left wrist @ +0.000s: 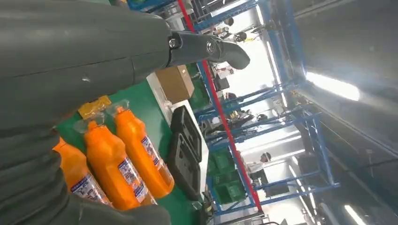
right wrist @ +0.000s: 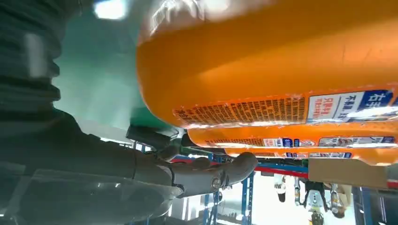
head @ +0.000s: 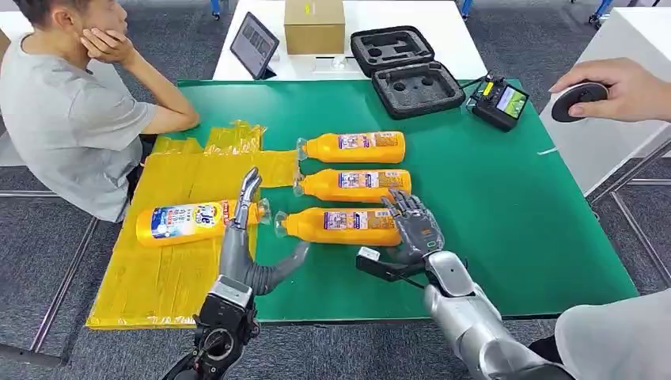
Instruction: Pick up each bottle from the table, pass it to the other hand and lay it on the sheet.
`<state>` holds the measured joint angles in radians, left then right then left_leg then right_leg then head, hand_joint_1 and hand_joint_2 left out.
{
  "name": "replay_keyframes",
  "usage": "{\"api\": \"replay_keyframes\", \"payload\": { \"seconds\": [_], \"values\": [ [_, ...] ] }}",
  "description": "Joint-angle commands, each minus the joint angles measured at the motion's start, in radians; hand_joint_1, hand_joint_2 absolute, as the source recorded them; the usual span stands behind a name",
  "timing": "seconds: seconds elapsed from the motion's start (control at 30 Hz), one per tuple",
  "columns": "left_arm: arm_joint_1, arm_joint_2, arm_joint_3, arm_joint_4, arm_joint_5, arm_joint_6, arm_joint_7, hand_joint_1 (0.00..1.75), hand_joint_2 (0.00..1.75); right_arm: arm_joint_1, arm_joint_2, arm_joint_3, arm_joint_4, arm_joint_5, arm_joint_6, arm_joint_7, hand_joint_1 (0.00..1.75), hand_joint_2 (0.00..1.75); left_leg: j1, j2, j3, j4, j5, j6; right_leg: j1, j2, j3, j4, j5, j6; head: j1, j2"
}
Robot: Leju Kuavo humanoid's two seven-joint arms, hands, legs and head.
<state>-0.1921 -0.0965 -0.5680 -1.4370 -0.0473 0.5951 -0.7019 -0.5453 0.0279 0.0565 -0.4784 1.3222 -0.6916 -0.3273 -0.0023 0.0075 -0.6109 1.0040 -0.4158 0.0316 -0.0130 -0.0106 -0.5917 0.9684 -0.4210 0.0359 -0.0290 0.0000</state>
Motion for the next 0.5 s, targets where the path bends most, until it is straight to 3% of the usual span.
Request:
{"api": "replay_keyframes", "payload": {
  "seconds": [0.03,0.5],
  "values": [
    [-0.048,0.001,-0.014,0.08,0.01,-0.005,0.004,0.0,1.75,-0.073,0.015,-0.033,0.142,-0.003,-0.002,-0.006,0.0,1.75,0.001,-0.001,0.003,0.0,-0.001,-0.002,0.001,0.0,0.004,0.0,-0.001,-0.001,0.0,0.0],
    [-0.064,-0.004,-0.026,0.11,0.025,-0.006,0.004,0.0,1.75,-0.039,0.027,-0.017,0.114,-0.005,-0.007,-0.048,0.0,1.75,0.001,-0.001,0.004,0.0,-0.001,-0.002,0.001,0.0,0.004,-0.001,-0.001,-0.001,0.0,0.0]
  ]
}}
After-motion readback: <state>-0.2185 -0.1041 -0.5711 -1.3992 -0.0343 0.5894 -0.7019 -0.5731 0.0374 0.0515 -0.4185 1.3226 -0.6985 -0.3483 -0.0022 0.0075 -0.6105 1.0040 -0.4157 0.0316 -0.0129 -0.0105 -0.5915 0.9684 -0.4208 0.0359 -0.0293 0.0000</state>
